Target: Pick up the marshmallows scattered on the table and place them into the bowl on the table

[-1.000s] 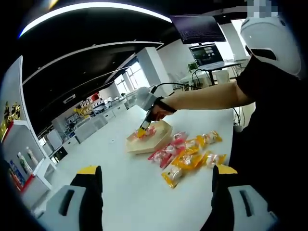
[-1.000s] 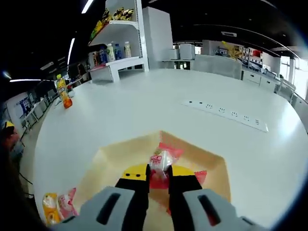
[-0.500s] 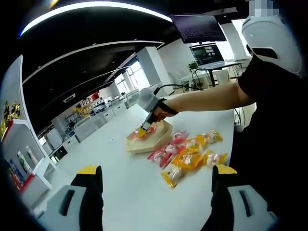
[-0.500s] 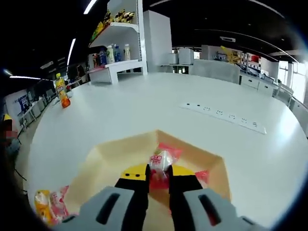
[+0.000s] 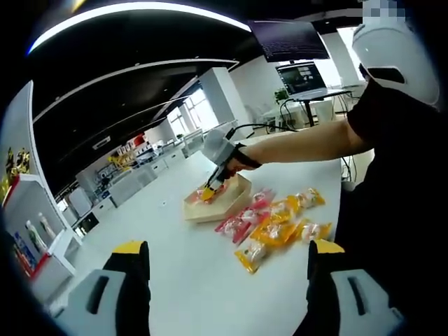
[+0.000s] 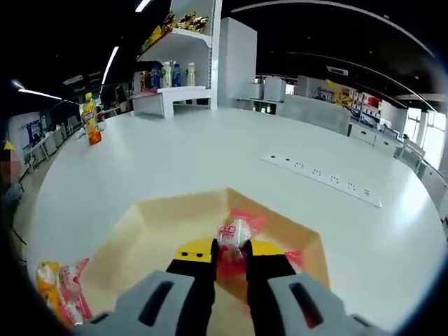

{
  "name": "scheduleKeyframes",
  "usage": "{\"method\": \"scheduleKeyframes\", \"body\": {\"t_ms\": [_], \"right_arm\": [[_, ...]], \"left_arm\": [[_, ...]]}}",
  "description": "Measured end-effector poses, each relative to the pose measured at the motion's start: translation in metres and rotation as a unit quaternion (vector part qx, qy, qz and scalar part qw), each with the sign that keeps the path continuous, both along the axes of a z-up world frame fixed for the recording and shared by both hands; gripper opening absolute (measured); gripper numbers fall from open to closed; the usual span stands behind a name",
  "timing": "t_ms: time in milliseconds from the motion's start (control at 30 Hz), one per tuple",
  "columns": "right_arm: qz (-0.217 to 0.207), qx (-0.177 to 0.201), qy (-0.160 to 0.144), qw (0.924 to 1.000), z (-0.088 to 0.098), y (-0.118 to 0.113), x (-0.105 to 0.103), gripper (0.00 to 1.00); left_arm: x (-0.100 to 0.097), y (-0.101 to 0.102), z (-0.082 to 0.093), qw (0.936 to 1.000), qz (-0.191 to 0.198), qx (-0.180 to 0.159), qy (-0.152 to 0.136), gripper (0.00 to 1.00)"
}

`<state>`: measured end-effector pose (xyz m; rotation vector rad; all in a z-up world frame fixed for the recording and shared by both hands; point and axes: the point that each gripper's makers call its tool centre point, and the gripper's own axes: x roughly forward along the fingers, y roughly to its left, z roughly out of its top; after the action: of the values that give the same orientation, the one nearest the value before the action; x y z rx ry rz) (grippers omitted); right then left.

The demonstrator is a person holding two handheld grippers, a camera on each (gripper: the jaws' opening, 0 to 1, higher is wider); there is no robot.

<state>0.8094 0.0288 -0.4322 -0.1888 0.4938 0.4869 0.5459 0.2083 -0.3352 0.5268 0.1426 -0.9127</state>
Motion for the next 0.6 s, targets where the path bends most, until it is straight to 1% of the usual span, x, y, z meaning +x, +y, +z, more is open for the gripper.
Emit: {"method": "scheduleKeyframes", "body": {"t_ms": [367, 467, 600], "right_arm": [[0.001, 0.006, -0.011, 0.9999, 0.004, 0.000, 0.001, 0.15], [-0.001, 0.013, -0.017, 0.9998, 0.008, 0.000, 0.002, 0.19], [0.002, 0.011, -0.026, 0.9996, 0.010, 0.001, 0.001, 0.21]], "left_arm": [[-0.002, -0.002, 0.000, 1.0000, -0.003, 0.003, -0.005, 0.92], [-0.001, -0.003, 0.000, 1.0000, -0.003, 0.003, -0.003, 0.92], [-0.001, -0.004, -0.001, 1.0000, -0.004, -0.001, -0.001, 0.92]]}}
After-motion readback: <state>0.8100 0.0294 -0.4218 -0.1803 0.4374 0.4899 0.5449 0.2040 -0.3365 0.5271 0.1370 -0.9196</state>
